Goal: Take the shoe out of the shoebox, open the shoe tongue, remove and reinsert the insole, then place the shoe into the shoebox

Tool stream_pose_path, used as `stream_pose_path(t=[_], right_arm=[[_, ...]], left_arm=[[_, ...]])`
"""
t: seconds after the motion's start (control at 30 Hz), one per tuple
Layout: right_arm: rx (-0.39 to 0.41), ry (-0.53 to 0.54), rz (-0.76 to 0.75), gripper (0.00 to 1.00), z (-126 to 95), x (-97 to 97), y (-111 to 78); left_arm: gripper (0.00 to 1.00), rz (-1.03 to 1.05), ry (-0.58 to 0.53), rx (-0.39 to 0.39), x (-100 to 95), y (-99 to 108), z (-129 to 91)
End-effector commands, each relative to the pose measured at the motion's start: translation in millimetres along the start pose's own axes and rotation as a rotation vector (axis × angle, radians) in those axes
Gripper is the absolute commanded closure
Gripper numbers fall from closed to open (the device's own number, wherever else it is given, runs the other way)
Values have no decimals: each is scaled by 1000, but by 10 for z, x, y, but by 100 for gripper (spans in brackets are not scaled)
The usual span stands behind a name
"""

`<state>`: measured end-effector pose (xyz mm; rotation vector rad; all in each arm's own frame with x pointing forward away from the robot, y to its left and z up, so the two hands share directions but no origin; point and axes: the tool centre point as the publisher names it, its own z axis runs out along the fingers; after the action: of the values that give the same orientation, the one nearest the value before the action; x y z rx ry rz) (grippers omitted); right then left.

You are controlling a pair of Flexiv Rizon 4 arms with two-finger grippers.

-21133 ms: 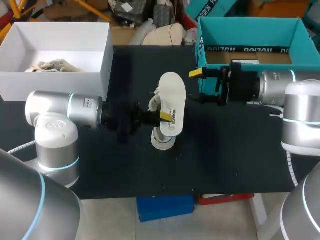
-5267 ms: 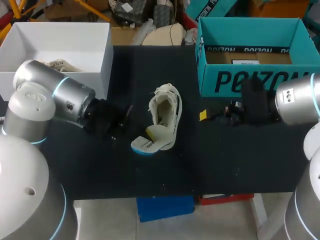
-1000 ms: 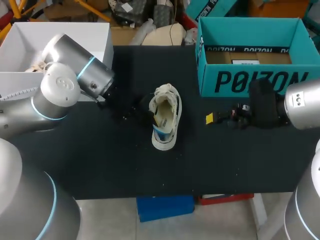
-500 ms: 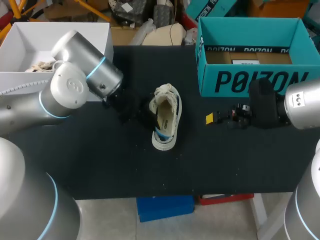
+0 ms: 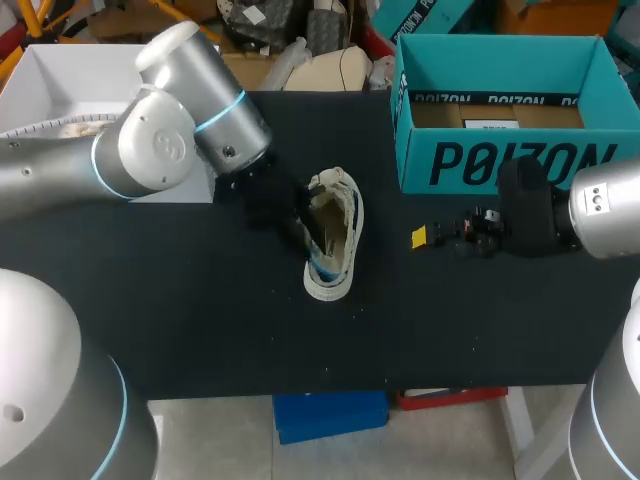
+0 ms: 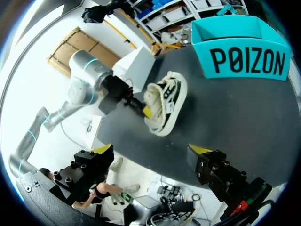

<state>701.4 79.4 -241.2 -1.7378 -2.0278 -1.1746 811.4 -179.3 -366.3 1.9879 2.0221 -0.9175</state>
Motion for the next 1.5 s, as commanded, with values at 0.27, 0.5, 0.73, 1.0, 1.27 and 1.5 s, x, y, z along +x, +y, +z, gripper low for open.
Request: stream_pose_path(t=[0.27, 0.5, 0.73, 1.0, 1.27, 1.5], right_arm=[[2, -2, 1, 0, -1, 8, 4], [2, -2, 1, 0, -1, 8, 4], [2, -2, 1, 0, -1, 8, 4], [2, -2, 1, 0, -1, 8, 4], [2, -2, 1, 0, -1, 8, 4], [2, -2, 1, 0, -1, 8, 4]], left_arm=[[0, 81, 78, -93, -254, -190, -471], [100, 137, 194, -164, -274, -175, -413], [100, 120, 269, -177, -122, -95, -227], [100, 129, 304, -206, -24, 35, -48], [100, 162, 312, -213, -14, 112, 234], [100, 152, 335, -167, 79, 114, 438]])
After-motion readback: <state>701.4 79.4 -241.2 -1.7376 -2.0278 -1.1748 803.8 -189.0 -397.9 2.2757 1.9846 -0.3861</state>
